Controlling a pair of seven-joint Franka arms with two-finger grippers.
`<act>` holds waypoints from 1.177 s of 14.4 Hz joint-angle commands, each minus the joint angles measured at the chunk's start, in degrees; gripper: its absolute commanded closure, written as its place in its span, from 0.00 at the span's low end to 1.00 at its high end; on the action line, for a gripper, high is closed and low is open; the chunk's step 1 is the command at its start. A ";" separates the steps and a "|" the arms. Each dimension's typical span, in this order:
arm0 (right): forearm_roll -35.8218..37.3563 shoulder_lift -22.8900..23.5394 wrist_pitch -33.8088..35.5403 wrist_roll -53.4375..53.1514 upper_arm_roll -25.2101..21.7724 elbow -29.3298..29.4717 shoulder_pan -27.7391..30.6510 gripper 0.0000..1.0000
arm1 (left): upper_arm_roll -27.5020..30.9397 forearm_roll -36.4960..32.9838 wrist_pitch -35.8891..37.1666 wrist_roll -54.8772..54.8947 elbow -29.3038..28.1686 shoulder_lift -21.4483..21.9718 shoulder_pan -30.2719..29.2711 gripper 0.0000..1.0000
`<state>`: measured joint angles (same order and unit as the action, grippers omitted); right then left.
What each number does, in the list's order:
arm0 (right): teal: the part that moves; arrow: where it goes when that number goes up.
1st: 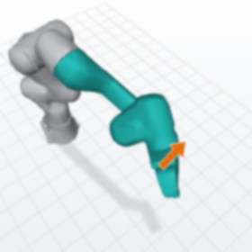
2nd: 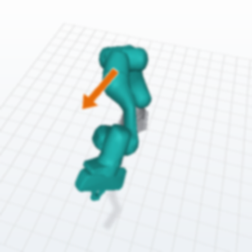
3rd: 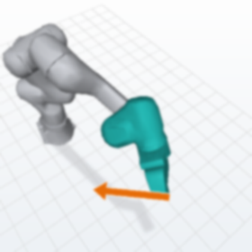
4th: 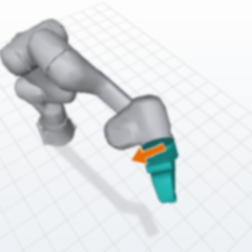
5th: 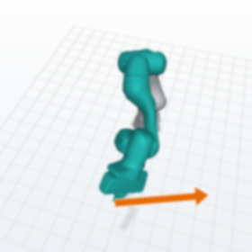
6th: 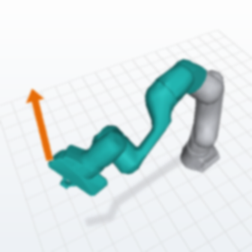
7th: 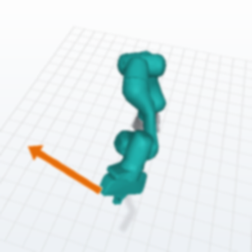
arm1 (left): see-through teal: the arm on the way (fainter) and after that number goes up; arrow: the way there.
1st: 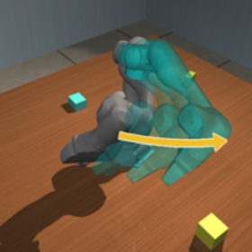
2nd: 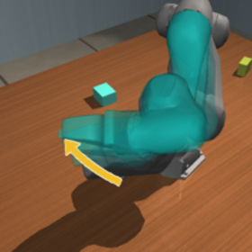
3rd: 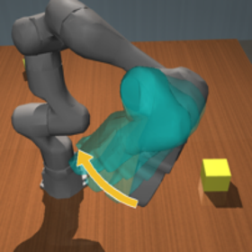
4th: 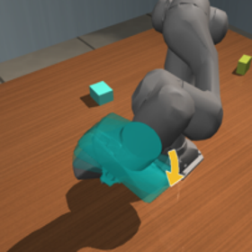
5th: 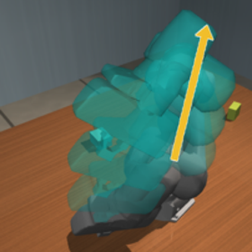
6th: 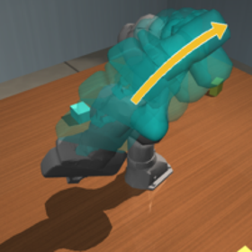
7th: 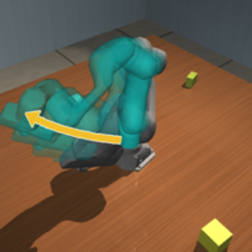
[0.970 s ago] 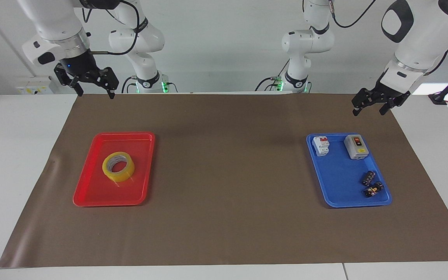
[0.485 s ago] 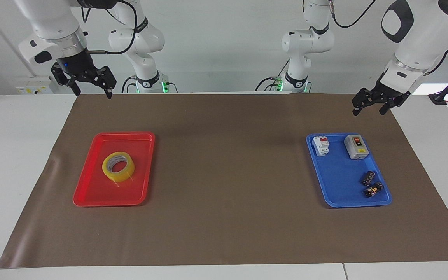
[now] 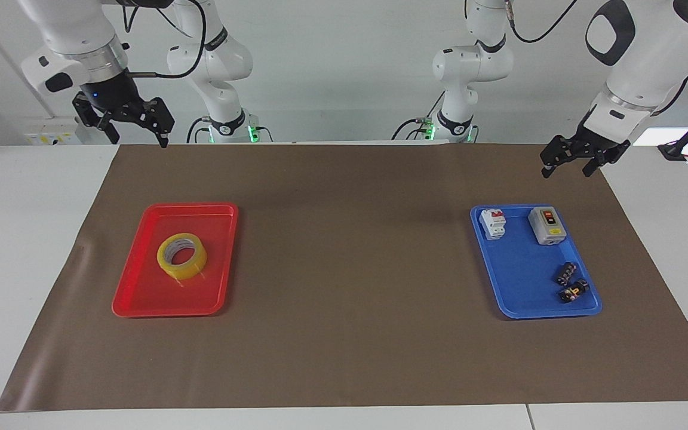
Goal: Place and move tape with both arms
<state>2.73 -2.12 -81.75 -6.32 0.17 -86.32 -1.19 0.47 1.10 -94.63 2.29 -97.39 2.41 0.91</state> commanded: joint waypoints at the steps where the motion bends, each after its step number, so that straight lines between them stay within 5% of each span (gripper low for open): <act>1: -0.45 0.63 1.24 1.22 0.18 1.25 0.31 0.00 | -0.12 -1.37 0.05 0.44 -0.35 0.84 -0.29 0.00; 17: -0.45 0.45 1.15 1.93 0.18 0.80 0.49 0.00 | -0.12 -1.37 -0.03 0.44 -0.35 0.75 -0.29 0.00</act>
<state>2.73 -2.12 -81.47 -6.12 0.22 -86.32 -1.29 0.47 1.10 -94.63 2.29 -97.39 2.41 0.91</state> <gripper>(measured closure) 0.000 0.000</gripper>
